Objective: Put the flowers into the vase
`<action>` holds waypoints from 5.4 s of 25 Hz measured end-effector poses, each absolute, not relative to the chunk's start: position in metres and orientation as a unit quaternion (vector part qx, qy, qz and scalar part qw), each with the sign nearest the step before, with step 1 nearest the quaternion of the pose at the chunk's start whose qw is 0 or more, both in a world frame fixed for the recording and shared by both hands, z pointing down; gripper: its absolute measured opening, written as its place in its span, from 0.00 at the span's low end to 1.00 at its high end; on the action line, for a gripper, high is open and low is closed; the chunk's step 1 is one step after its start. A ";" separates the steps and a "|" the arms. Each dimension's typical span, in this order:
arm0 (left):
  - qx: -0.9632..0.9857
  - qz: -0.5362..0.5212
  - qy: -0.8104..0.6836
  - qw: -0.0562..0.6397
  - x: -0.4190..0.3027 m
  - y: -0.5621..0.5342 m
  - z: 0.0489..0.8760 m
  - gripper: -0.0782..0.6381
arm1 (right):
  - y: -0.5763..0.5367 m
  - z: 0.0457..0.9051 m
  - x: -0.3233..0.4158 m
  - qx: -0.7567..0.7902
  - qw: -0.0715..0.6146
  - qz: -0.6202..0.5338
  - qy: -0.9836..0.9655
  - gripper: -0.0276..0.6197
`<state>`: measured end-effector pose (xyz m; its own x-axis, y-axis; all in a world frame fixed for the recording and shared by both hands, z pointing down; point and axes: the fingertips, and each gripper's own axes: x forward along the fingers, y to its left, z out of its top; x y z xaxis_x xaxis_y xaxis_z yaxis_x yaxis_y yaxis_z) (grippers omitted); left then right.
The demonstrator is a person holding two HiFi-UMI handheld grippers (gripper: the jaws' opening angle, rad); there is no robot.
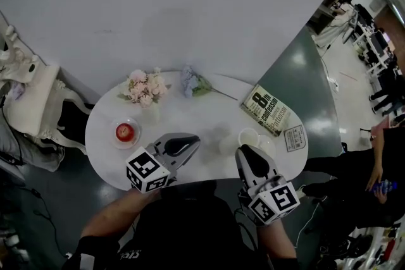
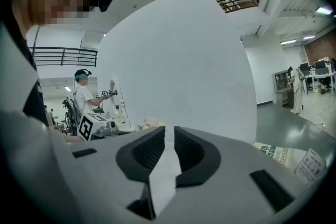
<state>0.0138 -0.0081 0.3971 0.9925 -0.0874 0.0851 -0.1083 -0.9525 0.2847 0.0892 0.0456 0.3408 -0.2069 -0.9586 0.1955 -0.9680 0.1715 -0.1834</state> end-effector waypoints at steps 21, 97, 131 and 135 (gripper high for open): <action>0.965 0.012 -0.219 0.141 0.109 -0.047 0.391 0.12 | 0.013 0.357 0.259 0.551 0.033 0.142 -0.822 0.15; 0.931 0.075 -0.303 0.189 0.128 -0.140 0.465 0.12 | -0.196 0.511 0.254 0.389 0.182 0.180 -0.885 0.15; 0.921 0.075 -0.300 0.236 0.139 -0.158 0.511 0.12 | -0.241 0.617 0.218 0.316 0.294 0.194 -0.881 0.21; 0.919 0.074 -0.302 0.242 0.138 -0.161 0.518 0.12 | -0.243 0.625 0.214 0.305 0.306 0.192 -0.881 0.23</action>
<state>0.1381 -0.1609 0.5177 0.8071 -0.5183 0.2827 -0.5904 -0.7007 0.4006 0.2137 -0.2426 0.6250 -0.6267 -0.4199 0.6565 -0.6547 0.7406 -0.1512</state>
